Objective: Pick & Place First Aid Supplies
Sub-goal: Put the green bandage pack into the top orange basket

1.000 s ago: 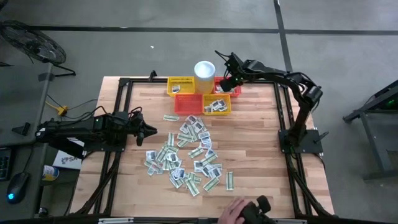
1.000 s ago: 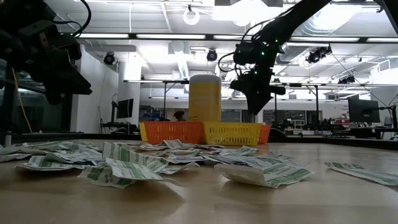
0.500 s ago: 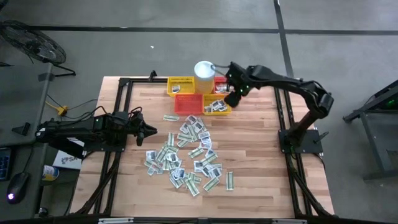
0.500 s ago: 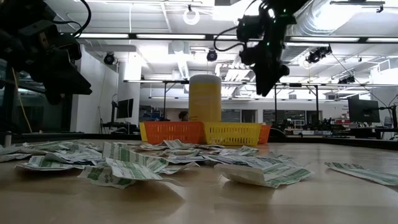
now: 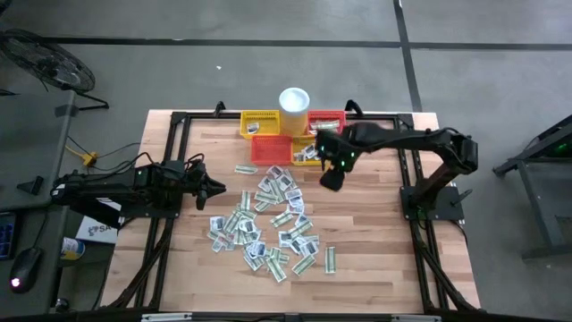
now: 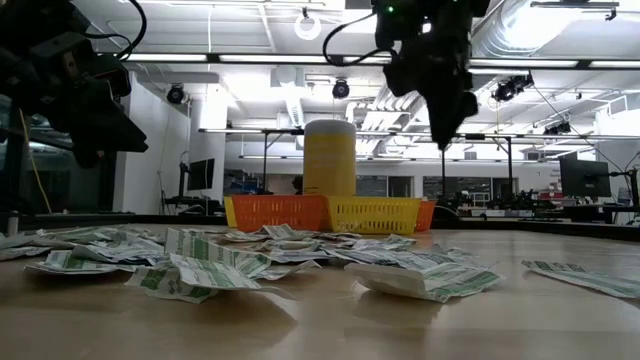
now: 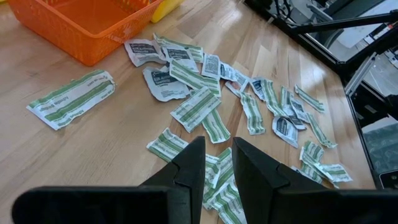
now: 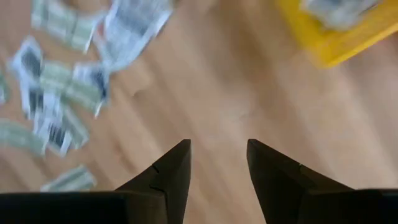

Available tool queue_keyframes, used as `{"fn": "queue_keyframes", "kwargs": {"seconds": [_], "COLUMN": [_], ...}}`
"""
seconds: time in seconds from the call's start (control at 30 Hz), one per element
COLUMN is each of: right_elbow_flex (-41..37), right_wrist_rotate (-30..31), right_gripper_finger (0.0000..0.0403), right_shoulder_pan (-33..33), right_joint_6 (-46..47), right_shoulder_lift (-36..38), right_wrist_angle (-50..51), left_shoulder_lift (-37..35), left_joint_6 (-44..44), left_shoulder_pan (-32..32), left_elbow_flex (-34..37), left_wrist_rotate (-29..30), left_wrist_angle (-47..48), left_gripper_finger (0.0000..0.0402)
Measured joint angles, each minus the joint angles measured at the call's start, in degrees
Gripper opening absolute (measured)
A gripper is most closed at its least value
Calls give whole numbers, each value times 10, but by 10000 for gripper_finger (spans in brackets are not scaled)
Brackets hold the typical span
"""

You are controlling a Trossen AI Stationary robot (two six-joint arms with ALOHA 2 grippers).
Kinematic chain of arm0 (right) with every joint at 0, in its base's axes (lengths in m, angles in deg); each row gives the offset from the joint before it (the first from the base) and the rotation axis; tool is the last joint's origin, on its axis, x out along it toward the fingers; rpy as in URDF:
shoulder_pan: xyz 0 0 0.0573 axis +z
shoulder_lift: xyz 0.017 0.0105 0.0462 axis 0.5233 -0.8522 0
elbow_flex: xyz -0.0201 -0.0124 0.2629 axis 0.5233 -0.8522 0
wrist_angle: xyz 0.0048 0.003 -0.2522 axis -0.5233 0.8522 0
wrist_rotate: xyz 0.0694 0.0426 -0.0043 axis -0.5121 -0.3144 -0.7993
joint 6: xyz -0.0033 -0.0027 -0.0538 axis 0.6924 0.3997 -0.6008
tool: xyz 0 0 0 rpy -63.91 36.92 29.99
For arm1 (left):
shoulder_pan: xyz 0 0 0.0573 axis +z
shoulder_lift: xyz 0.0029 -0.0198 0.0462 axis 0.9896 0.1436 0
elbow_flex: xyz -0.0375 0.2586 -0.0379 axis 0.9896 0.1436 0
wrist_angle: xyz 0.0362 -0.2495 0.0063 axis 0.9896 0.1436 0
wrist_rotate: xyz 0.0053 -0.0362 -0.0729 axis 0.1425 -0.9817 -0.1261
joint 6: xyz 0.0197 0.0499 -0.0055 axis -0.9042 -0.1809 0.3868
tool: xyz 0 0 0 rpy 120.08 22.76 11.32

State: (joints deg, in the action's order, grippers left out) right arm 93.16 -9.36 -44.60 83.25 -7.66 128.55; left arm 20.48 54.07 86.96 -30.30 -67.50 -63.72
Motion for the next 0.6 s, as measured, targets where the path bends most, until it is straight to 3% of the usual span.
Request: {"fn": "queue_keyframes", "kwargs": {"seconds": [0.33, 0.6], "right_elbow_flex": [-70, -104], "right_wrist_rotate": [-46, -39], "right_gripper_finger": [147, 147], "right_shoulder_pan": [127, 204], "right_joint_6": [-27, -40], "right_shoulder_lift": [0, -5], "right_wrist_angle": [-61, -151], "left_shoulder_lift": [0, 0], "left_joint_6": [0, 0], "left_shoulder_pan": [0, 0], "left_elbow_flex": [0, 0], "left_wrist_rotate": [0, 0], "left_wrist_angle": [0, 0], "left_gripper_finger": [80, 80]}}
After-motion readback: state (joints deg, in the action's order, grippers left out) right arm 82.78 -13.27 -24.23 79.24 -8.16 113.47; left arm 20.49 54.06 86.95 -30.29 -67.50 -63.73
